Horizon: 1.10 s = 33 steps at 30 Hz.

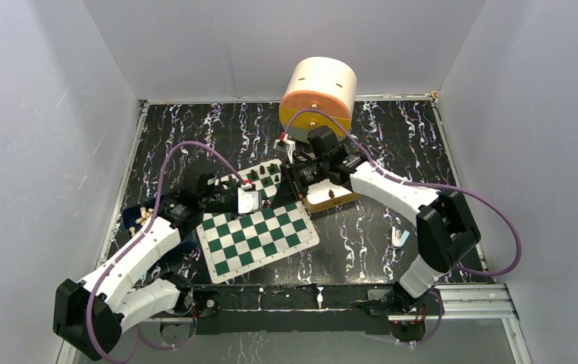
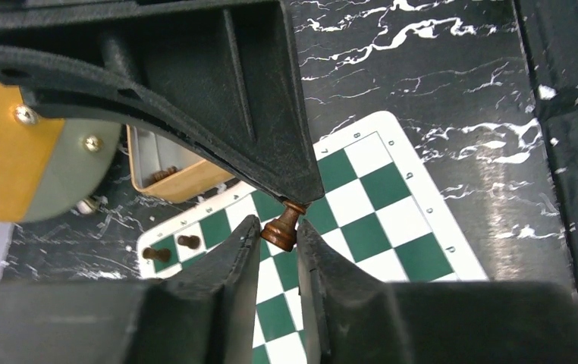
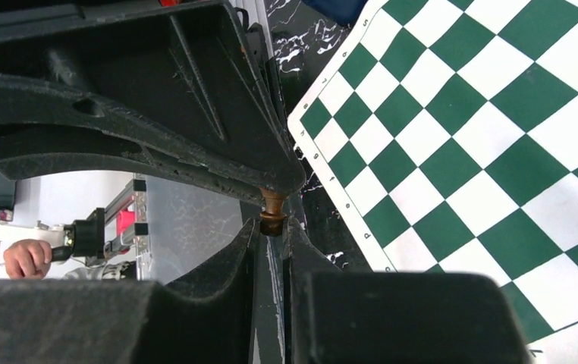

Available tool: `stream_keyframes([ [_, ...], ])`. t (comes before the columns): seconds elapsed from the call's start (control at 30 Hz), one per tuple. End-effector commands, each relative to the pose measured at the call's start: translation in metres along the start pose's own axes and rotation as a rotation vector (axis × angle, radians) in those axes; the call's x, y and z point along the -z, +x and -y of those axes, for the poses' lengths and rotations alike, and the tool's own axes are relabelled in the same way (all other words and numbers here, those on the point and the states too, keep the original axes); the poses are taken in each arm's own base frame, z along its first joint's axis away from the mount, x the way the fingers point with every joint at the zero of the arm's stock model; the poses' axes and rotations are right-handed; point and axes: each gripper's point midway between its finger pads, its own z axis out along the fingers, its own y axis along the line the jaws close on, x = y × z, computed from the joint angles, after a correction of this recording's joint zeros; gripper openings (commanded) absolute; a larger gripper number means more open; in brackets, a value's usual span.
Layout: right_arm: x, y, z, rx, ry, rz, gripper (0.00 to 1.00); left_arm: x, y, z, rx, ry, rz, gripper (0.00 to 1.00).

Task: Set up the chess pieces on the board
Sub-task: Place the chess piece on the chessboard.

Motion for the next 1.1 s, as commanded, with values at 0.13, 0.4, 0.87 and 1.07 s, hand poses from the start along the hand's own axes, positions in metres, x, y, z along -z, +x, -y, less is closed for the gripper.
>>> stream_keyframes([
  [0.13, 0.01, -0.043, -0.015, 0.032, 0.063, 0.197, 0.19, 0.001, -0.009, -0.005, 0.111, -0.019, 0.005, 0.09],
  [0.4, 0.027, -0.07, -0.013, -0.083, 0.146, 0.47, 0.2, 0.003, -0.014, -0.028, 0.343, -0.186, 0.029, 0.0],
  [0.87, 0.035, -0.085, -0.003, -0.107, 0.212, 0.554, 0.19, 0.003, -0.025, -0.047, 0.668, -0.338, 0.156, 0.0],
  [1.07, 0.029, -0.083, -0.001, -0.112, 0.193, 0.529, 0.17, 0.001, -0.014, -0.041, 0.673, -0.345, 0.138, 0.0],
])
